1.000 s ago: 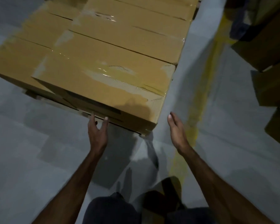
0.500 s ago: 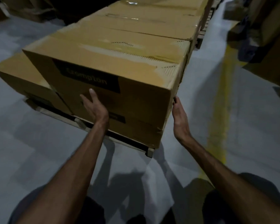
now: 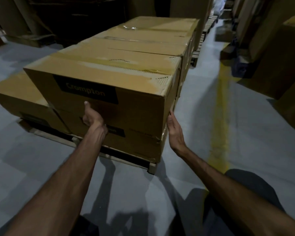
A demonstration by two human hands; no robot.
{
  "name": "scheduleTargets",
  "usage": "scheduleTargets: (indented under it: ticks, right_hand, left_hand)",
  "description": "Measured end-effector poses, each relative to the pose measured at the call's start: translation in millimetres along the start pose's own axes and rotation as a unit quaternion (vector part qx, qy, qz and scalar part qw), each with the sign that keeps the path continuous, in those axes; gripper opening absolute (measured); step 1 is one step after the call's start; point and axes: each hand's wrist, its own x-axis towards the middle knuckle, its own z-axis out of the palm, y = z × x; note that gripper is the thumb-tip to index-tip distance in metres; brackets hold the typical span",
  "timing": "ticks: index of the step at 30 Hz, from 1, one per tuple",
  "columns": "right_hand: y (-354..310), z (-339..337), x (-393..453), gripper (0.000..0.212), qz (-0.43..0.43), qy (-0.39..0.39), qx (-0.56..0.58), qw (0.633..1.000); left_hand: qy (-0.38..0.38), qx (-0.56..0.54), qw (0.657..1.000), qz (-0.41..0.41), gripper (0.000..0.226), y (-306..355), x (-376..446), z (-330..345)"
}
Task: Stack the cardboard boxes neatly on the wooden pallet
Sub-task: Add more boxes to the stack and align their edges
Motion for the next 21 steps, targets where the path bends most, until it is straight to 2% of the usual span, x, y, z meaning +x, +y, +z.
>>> scheduleTargets:
  ticks: [4,7,11,15,21]
  right_hand:
    - [7.0,5.6,4.9,0.108,0.002,0.006,0.014,1.0]
    - [5.6,8.5,3.9,0.105,0.009,0.014,0.004,1.0]
    - [4.0,10.6,4.8,0.084,0.014,0.01,0.001,1.0]
    - [7.2,9.0,11.4,0.093,0.019,0.01,0.027,0.999]
    - [14.8,9.6,18.9,0.104,0.02,0.001,0.048,0.999]
  left_hand:
    - [0.01,-0.011,1.0,-0.013,0.087,2.9,0.3,0.8]
    - [0.02,-0.007,1.0,-0.011,0.082,0.3,-4.9,1.3]
    - [0.028,-0.005,1.0,-0.007,0.076,-5.9,-10.6,6.4]
    - [0.016,-0.005,1.0,0.008,0.078,-12.3,-13.0,14.3]
    - [0.023,-0.015,1.0,0.002,0.094,-19.3,-16.1,20.3]
